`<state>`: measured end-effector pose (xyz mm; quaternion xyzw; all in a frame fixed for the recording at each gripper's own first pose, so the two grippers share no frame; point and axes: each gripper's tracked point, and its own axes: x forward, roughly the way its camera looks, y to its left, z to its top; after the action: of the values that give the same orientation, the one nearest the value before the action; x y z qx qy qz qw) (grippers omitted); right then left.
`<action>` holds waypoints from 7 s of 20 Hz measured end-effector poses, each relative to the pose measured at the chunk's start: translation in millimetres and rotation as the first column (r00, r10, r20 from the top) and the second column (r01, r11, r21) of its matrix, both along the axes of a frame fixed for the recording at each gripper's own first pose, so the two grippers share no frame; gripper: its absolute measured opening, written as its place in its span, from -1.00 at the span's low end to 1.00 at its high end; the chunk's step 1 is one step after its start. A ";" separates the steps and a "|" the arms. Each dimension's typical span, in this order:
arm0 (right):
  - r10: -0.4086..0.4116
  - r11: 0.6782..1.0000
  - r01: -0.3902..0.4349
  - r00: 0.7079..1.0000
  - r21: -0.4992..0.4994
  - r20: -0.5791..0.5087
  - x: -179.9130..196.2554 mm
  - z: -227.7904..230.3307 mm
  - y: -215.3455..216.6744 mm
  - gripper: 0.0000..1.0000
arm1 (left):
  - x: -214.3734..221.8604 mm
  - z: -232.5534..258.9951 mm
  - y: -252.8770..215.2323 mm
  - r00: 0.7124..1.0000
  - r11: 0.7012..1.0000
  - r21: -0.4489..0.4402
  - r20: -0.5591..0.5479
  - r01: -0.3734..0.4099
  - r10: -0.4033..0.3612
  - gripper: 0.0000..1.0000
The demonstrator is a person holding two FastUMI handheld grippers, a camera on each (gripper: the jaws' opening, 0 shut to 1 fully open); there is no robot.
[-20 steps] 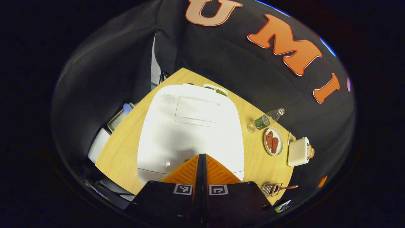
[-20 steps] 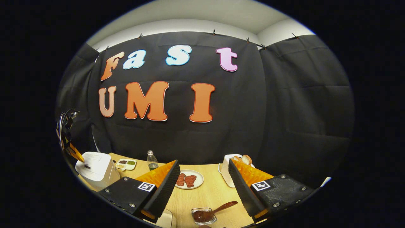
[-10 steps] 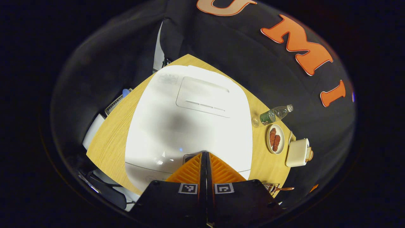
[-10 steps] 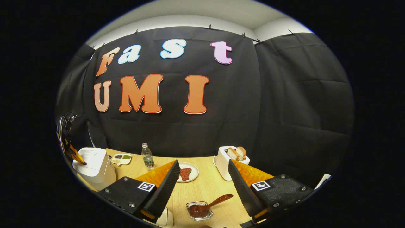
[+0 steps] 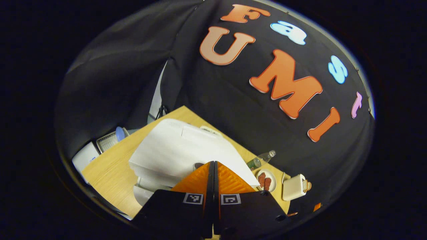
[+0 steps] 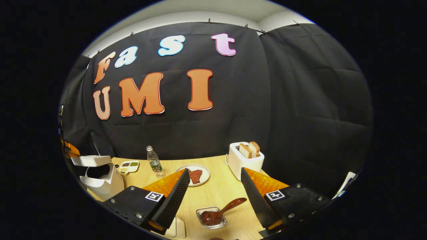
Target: Close the left gripper, press the button to open the rice cooker; take a wooden spoon from the chopstick holder with the right hand, scoop a spoonful of rice and pour it into the rice cooker, then put the wooden spoon back into the chopstick holder.
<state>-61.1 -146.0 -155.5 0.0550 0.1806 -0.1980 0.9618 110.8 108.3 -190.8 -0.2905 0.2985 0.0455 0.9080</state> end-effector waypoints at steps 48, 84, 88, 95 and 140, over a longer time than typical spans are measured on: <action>-0.063 0.890 0.062 0.998 0.452 -0.013 2.6 -47.3 44.5 -0.79 | -72.3 13.8 -21.2 0.990 0.963 0.268 0.131 0.014 -0.051 0.92; 0.062 0.996 -0.050 0.981 0.069 -0.183 -9.6 -172.0 235.3 -0.83 | -80.2 -50.7 39.5 0.972 0.940 0.259 0.022 0.221 -0.235 0.85; 0.136 0.961 -0.079 0.970 0.266 -0.201 -9.0 -176.7 276.2 -0.84 | -78.4 -52.2 45.7 0.974 0.942 0.257 0.015 0.216 -0.227 0.92; 0.050 0.745 0.161 0.954 0.648 -0.295 -18.5 -202.9 267.9 -0.83 | -81.5 -54.4 58.6 0.979 0.945 0.265 0.009 0.193 -0.203 0.92; 0.213 0.026 -0.062 0.975 0.998 0.055 194.5 -14.2 358.9 -0.84 | -110.3 22.1 134.0 0.980 0.845 0.525 0.199 -0.107 0.000 0.92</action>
<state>133.3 212.9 -169.7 0.6757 0.3239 0.0729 0.6582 0.5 242.2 -168.7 -0.0386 0.1774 0.1239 0.9755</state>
